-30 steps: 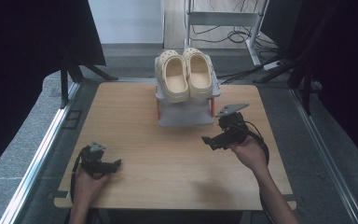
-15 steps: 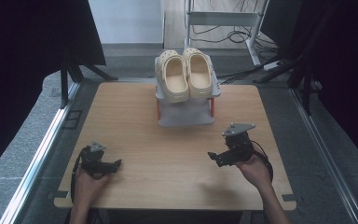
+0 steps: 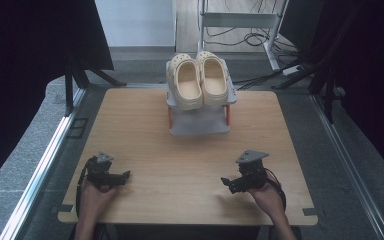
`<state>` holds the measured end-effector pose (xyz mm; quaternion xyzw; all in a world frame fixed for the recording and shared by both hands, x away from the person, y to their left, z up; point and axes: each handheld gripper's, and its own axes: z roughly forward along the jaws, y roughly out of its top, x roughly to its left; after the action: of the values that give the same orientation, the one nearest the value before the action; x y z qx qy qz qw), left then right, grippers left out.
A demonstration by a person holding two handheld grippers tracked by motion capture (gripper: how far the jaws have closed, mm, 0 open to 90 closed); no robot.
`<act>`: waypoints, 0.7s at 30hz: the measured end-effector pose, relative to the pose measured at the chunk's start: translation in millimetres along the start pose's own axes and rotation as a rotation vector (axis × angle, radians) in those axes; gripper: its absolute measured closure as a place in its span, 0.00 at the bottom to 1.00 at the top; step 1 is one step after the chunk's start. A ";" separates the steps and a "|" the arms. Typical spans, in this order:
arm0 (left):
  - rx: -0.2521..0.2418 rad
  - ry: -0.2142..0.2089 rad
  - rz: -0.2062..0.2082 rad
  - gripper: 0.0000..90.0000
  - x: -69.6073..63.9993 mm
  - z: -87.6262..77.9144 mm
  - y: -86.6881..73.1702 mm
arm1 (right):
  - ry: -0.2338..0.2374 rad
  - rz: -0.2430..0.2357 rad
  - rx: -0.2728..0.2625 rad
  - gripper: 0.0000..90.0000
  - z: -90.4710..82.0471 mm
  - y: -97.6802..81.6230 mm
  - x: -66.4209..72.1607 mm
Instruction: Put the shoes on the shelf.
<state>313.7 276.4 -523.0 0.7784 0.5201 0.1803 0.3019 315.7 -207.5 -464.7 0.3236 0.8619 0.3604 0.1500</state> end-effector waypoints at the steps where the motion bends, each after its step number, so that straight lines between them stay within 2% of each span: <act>1: 0.000 0.000 0.000 0.00 0.0 0.0 0.0 | 0.003 0.009 0.004 0.00 2.9 -3.1 0.7; 9: 0.000 0.000 0.000 0.00 0.0 0.0 0.0 | 0.024 0.031 0.021 0.00 22.4 -25.2 4.8; 17: 0.000 0.000 0.001 0.00 0.0 0.0 0.0 | 0.026 0.055 0.033 0.00 31.7 -40.7 3.8; 21: 0.000 0.000 0.001 0.00 -0.1 0.0 0.0 | 0.001 0.048 0.038 0.00 31.6 -44.5 4.4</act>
<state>313.7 276.4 -523.0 0.7787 0.5195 0.1804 0.3020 307.9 -211.6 -518.8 0.3466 0.8607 0.3477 0.1349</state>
